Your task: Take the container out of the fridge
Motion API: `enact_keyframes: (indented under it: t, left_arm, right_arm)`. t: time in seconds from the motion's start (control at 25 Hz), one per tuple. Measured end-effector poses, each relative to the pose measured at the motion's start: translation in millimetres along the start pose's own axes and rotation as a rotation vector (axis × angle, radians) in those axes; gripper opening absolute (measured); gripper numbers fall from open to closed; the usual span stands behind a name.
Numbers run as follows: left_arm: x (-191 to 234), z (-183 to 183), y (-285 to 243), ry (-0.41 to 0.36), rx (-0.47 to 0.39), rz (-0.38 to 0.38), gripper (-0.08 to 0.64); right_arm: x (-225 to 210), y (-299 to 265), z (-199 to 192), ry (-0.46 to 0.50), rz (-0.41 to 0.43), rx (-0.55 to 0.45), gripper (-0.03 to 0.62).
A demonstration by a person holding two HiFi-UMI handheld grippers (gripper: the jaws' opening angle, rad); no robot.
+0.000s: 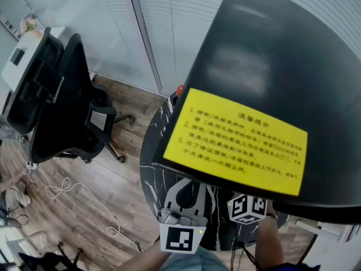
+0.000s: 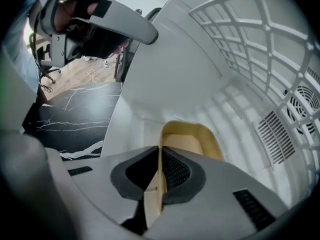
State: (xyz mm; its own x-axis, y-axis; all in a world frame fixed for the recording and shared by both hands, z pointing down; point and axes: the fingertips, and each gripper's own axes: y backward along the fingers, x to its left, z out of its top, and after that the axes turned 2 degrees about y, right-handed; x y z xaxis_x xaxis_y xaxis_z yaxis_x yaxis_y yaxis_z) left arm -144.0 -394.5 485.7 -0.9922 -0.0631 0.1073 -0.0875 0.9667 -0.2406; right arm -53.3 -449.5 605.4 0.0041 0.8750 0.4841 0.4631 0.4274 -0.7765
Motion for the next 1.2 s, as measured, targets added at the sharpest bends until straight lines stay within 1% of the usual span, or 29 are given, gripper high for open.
enact_keyframes:
  t: [0.16, 0.36, 0.48, 0.64, 0.76, 0.96, 1.12, 1.2]
  left_arm:
    - [-4.0, 1.4, 1.4, -0.003, -0.003, -0.002, 0.014]
    - [-10.7, 4.8, 5.4, -0.014, -0.005, -0.003, 0.014]
    - [-15.4, 9.3, 9.3, -0.032, -0.016, -0.009, 0.014]
    - [-21.3, 15.2, 16.8, -0.036, -0.033, -0.01, 0.014]
    - [-29.0, 17.1, 26.0, -0.054, -0.038, -0.017, 0.014]
    - [-41.0, 26.0, 44.2, -0.051, -0.079, -0.024, 0.014]
    - [-50.6, 31.2, 62.1, -0.069, -0.09, -0.032, 0.014]
    - [-56.2, 34.9, 72.5, -0.067, -0.1, -0.032, 0.014]
  right_arm:
    - [-2.3, 5.5, 4.4, 0.007, -0.003, -0.031, 0.031]
    - [-0.7, 21.5, 7.9, -0.019, -0.013, -0.062, 0.029]
    - [4.2, 31.9, 9.9, -0.036, -0.016, -0.081, 0.029]
    - [11.7, 46.4, 12.6, -0.053, -0.016, -0.104, 0.029]
    - [20.5, 60.0, 14.1, -0.062, -0.015, -0.121, 0.029]
    - [36.2, 85.1, 19.9, -0.081, -0.016, -0.154, 0.029]
    - [48.3, 107.9, 23.6, -0.094, -0.022, -0.175, 0.029]
    - [54.7, 121.0, 25.7, -0.099, -0.029, -0.184, 0.029]
